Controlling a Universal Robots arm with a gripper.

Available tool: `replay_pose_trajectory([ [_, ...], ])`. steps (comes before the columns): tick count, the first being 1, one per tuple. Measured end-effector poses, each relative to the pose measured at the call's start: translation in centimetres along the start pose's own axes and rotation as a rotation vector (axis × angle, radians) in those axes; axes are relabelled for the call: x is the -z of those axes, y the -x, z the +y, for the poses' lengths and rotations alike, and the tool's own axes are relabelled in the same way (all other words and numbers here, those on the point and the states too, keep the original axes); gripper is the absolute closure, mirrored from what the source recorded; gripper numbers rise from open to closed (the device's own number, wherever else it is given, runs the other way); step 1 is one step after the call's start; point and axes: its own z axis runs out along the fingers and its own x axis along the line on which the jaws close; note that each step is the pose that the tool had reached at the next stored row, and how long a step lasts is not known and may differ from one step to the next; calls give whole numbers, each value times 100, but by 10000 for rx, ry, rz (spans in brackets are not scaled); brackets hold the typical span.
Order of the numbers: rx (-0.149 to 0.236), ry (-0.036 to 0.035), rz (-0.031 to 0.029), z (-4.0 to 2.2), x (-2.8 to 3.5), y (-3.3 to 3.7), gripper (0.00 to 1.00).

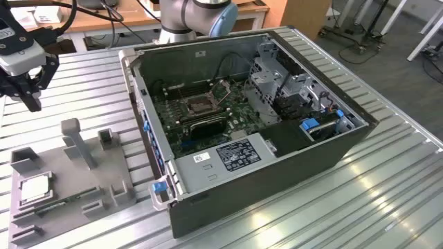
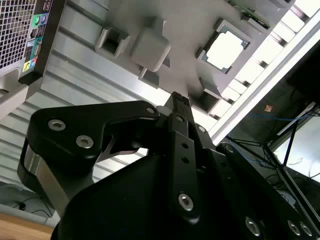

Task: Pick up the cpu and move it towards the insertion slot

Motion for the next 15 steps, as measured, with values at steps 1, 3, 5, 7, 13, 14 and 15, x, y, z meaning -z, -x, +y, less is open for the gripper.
replay_pose_trajectory([
  [1,0,0,0,0,0,0,89],
  [3,0,0,0,0,0,0,89],
  [5,0,0,0,0,0,0,89],
  [7,-1,-1,2,-2,1,0,89],
  [13,-1,0,0,-14,1,0,89],
  [14,-1,0,0,-14,1,0,89],
  [15,-1,0,0,-15,1,-1,89],
])
